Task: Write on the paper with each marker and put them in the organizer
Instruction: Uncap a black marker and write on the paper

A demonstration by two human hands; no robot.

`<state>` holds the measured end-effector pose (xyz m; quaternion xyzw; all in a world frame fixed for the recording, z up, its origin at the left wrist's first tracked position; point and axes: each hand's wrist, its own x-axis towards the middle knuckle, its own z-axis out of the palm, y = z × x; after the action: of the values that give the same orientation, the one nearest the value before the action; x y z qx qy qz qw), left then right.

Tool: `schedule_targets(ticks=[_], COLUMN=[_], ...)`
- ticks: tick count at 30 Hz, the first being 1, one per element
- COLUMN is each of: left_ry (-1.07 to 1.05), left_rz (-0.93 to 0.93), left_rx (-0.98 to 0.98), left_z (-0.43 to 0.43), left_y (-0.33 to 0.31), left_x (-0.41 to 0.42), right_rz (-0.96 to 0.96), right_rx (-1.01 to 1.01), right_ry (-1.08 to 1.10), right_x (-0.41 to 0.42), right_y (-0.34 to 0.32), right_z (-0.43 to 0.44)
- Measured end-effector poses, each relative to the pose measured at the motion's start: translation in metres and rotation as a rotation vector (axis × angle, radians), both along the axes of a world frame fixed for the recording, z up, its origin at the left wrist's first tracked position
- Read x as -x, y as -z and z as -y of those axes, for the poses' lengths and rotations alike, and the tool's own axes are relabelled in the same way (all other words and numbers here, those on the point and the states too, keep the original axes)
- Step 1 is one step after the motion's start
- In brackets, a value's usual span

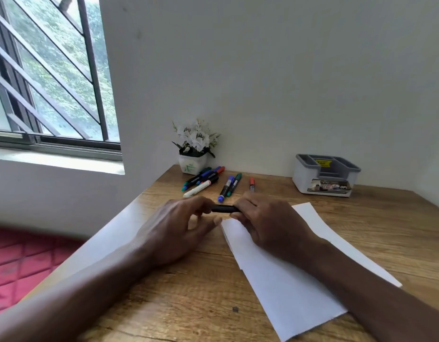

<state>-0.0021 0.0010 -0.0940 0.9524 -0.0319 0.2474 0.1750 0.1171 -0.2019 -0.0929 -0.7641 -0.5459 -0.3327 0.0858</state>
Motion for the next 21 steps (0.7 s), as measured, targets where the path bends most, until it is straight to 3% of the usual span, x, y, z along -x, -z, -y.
schedule_targets(ticks=[6,13,17,21], left_ry=[0.13,0.132,-0.042,-0.21], left_rz=[0.176,0.273,0.251,0.063], left_rx=[0.073,0.101,0.114,0.036], left_z=[0.006,0.006,0.0,-0.008], left_y=[0.001,-0.002,-0.001,-0.003], left_x=[0.0,-0.001,-0.006,-0.015], right_rz=[0.006,-0.057,-0.288,-0.56], right_rx=[-0.047,-0.165,-0.093,0.074], right_ry=[-0.056,0.093,0.386,0.505], right_x=[0.007,0.013,0.015,0.019], right_y=[-0.001,-0.011,-0.012,-0.011], right_z=[0.003,0.012,0.012,0.014])
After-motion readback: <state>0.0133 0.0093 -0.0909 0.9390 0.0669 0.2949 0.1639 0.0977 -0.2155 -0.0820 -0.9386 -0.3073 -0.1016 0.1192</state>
